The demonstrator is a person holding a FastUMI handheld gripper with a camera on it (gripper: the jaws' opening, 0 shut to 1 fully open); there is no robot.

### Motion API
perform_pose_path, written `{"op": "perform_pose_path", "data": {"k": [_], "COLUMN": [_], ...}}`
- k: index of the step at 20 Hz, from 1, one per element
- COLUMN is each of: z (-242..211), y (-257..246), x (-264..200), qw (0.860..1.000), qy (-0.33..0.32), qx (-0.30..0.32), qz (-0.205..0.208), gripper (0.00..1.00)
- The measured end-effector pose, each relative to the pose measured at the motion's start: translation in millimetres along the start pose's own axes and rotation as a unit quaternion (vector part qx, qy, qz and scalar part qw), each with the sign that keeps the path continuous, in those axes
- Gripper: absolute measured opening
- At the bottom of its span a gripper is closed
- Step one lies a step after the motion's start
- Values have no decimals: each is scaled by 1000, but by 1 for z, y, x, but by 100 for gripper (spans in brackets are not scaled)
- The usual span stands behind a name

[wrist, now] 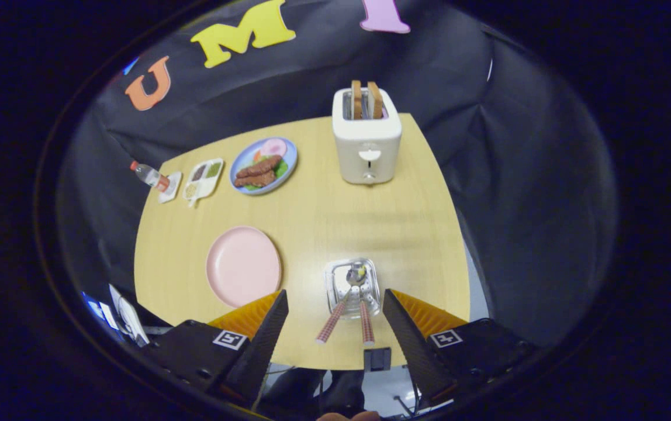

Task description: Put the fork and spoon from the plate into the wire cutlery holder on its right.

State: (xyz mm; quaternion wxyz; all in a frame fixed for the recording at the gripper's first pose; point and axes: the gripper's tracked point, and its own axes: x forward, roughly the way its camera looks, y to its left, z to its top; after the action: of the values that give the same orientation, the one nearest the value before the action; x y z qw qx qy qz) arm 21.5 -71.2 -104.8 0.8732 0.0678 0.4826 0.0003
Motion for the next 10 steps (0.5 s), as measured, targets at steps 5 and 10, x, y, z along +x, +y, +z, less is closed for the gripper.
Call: {"op": "perform_pose_path", "data": {"k": [5, 10], "z": [60, 90], "y": [2, 4], "x": [-48, -118], "qw": [978, 923], "qy": [-208, -385], "qx": [-29, -6], "qz": [1, 6], "gripper": [97, 97]}}
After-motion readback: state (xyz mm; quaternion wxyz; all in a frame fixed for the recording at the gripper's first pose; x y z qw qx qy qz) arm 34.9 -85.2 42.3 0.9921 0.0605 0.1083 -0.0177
